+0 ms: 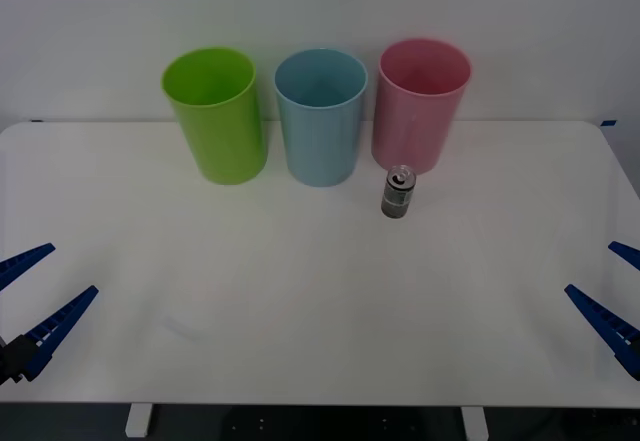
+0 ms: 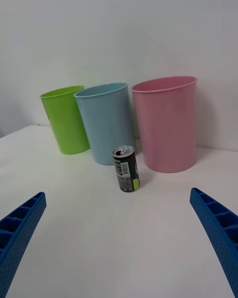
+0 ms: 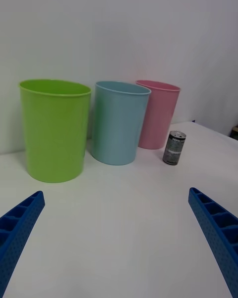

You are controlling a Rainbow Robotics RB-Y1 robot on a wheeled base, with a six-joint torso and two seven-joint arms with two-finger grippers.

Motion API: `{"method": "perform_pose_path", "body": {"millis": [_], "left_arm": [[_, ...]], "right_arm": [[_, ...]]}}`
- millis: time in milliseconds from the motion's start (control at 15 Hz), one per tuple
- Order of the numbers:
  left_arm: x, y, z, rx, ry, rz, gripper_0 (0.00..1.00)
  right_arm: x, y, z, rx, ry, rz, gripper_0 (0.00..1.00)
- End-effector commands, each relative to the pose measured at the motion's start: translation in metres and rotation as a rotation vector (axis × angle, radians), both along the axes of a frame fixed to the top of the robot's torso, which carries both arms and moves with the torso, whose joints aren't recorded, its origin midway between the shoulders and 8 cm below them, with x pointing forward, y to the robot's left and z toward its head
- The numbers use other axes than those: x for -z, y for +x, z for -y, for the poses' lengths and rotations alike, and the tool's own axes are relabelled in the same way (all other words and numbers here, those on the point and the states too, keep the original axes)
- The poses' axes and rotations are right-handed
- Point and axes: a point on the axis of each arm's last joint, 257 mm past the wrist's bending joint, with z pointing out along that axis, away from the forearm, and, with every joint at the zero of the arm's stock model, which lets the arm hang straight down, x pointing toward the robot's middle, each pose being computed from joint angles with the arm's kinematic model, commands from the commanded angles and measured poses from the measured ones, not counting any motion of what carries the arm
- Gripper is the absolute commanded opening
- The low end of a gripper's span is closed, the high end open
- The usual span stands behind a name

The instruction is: Grasp the object on the table and drop it into the matching bin: aluminum can to the light blue bin, PET bottle to the pink bin.

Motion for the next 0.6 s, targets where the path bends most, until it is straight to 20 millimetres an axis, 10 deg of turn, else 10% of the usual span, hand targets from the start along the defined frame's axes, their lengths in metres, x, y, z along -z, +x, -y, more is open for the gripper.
{"method": "perform_pose_path", "body": {"millis": [67, 600], "left_arm": [[0.0, 0.0, 0.0, 0.0, 0.0, 0.0, 1.0], [0.0, 0.0, 0.0, 0.0, 0.0, 0.0, 1.0]], "right_arm": [[0.0, 0.0, 0.0, 0.0, 0.0, 0.0, 1.0], [0.0071, -0.0016, -0.0082, -0.017, 0.006, -0.021, 1.0]]}}
